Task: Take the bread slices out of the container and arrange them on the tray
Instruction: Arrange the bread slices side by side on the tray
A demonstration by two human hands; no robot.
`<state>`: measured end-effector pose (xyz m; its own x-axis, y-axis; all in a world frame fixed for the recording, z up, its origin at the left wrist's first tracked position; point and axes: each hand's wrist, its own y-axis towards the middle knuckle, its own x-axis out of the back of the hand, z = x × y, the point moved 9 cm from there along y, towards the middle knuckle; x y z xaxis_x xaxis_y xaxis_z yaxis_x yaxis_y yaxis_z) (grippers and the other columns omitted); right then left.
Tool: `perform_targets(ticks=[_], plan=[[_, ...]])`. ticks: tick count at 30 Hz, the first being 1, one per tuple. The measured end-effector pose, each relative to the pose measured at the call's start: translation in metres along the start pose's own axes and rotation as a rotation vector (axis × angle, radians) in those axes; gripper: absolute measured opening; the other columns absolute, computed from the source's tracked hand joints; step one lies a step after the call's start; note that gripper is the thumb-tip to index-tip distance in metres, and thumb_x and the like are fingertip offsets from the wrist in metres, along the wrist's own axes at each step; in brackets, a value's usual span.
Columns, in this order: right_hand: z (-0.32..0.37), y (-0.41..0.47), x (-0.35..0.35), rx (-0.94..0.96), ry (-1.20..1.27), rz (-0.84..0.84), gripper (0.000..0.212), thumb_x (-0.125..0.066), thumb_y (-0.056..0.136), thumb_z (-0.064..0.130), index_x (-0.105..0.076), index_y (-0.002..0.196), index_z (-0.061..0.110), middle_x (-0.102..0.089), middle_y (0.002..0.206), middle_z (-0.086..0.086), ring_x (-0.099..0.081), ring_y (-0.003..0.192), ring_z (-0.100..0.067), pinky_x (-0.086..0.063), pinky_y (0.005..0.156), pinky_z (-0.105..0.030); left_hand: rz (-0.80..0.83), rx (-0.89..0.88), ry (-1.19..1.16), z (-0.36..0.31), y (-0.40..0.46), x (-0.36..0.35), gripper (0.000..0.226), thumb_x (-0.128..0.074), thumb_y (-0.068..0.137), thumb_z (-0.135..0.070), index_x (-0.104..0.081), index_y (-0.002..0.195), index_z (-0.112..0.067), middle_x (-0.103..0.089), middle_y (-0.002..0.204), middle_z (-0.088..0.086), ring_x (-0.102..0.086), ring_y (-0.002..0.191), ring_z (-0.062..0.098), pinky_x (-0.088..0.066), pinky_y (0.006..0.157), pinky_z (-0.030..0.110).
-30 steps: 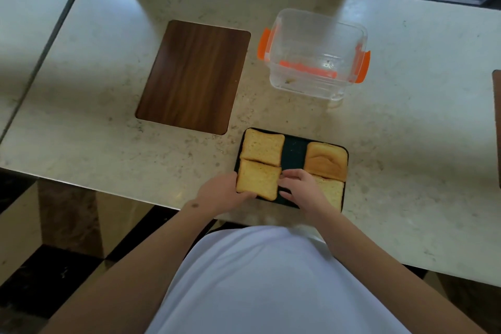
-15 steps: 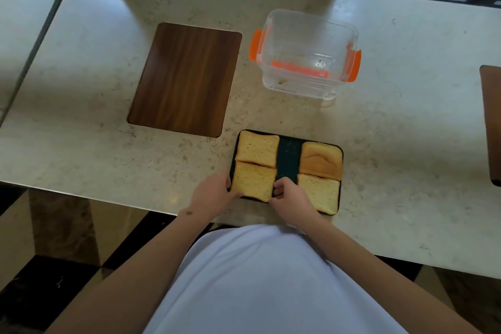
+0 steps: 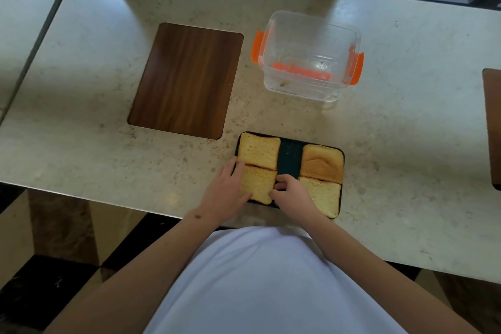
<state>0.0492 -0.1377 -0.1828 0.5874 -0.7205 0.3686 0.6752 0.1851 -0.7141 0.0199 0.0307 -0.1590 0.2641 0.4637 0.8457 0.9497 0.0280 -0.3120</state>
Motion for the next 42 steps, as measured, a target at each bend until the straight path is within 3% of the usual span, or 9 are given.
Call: perform_targets(ticks=[3, 6, 9, 13, 16, 19, 23, 32, 42], plan=[[0.005, 0.0, -0.003, 0.015, -0.05, 0.01, 0.06, -0.063, 0.092, 0.019, -0.044, 0.149, 0.014, -0.059, 0.127, -0.001, -0.055, 0.097, -0.012, -0.04, 0.062, -0.015, 0.002, 0.028, -0.051, -0.002, 0.002, -0.001, 0.082, -0.074, 0.087, -0.033, -0.029, 0.151, -0.008, -0.03, 0.158, 0.015, -0.033, 0.141, 0.031, -0.036, 0.111, 0.038], [0.009, 0.001, -0.006, 0.032, -0.089, 0.027, 0.064, -0.063, 0.092, 0.021, -0.041, 0.151, 0.013, -0.059, 0.136, -0.005, -0.053, 0.104, -0.013, -0.042, 0.076, -0.021, 0.007, 0.056, -0.063, -0.001, 0.003, -0.002, 0.08, -0.073, 0.087, -0.033, -0.031, 0.151, -0.008, -0.029, 0.159, 0.015, -0.031, 0.143, 0.031, -0.036, 0.111, 0.039], [0.01, -0.001, -0.003, 0.037, -0.09, 0.021, 0.059, -0.064, 0.093, 0.022, -0.045, 0.148, 0.013, -0.06, 0.135, -0.004, -0.054, 0.105, -0.013, -0.042, 0.08, -0.024, 0.0, 0.019, 0.005, -0.007, 0.002, -0.001, 0.076, -0.069, 0.09, -0.037, -0.032, 0.15, -0.009, -0.03, 0.157, 0.016, -0.03, 0.143, 0.031, -0.035, 0.113, 0.04], [0.018, -0.017, 0.042, 0.287, -0.319, -0.31, 0.038, -0.063, 0.092, 0.018, -0.06, 0.13, 0.014, -0.063, 0.125, -0.003, -0.054, 0.112, -0.017, -0.048, 0.091, -0.029, 0.004, -0.115, 0.157, -0.029, 0.006, -0.003, 0.072, -0.061, 0.093, -0.043, -0.031, 0.153, -0.017, -0.024, 0.162, 0.015, -0.019, 0.149, 0.033, -0.03, 0.117, 0.048], [0.018, -0.021, 0.065, 0.396, -0.675, -0.501, 0.051, -0.067, 0.09, 0.028, -0.057, 0.138, 0.013, -0.056, 0.142, -0.012, -0.043, 0.133, -0.031, -0.047, 0.105, -0.048, 0.04, -0.239, 0.259, -0.051, 0.017, -0.014, 0.071, -0.058, 0.094, -0.046, -0.027, 0.155, -0.023, -0.015, 0.166, 0.013, -0.006, 0.152, 0.033, -0.019, 0.121, 0.05], [0.003, -0.004, 0.07, 0.289, -0.808, -0.444, 0.08, -0.063, 0.092, 0.048, -0.03, 0.158, 0.018, -0.028, 0.165, -0.014, -0.022, 0.152, -0.034, -0.029, 0.12, -0.052, 0.079, -0.282, 0.339, -0.065, 0.032, -0.025, 0.072, -0.044, 0.098, -0.055, -0.014, 0.158, -0.03, 0.0, 0.168, 0.011, 0.007, 0.153, 0.033, -0.014, 0.12, 0.056], [-0.009, 0.007, 0.063, 0.225, -0.843, -0.379, 0.093, -0.057, 0.09, 0.059, -0.011, 0.162, 0.024, -0.011, 0.171, -0.012, -0.007, 0.156, -0.032, -0.016, 0.125, -0.052, 0.132, -0.193, 0.411, -0.065, 0.045, -0.038, 0.071, -0.03, 0.098, -0.061, -0.001, 0.158, -0.035, 0.015, 0.167, 0.01, 0.015, 0.151, 0.038, -0.011, 0.117, 0.065], [-0.008, -0.002, 0.05, 0.318, -0.868, -0.389, 0.071, -0.045, 0.099, 0.048, -0.019, 0.162, 0.028, -0.012, 0.171, -0.013, -0.006, 0.157, -0.033, -0.012, 0.125, -0.055, 0.12, -0.208, 0.47, -0.061, 0.037, -0.054, 0.064, -0.014, 0.101, -0.056, -0.006, 0.158, -0.028, 0.011, 0.167, 0.009, 0.017, 0.15, 0.037, -0.007, 0.115, 0.068], [-0.017, 0.002, 0.049, 0.314, -0.9, -0.384, 0.07, -0.04, 0.1, 0.051, -0.017, 0.162, 0.027, -0.011, 0.171, -0.012, -0.005, 0.157, -0.033, -0.012, 0.125, -0.056, 0.082, -0.23, 0.474, -0.054, 0.032, -0.055, 0.062, -0.021, 0.102, -0.047, -0.01, 0.159, -0.024, 0.008, 0.168, 0.008, 0.015, 0.151, 0.035, -0.005, 0.115, 0.066]])
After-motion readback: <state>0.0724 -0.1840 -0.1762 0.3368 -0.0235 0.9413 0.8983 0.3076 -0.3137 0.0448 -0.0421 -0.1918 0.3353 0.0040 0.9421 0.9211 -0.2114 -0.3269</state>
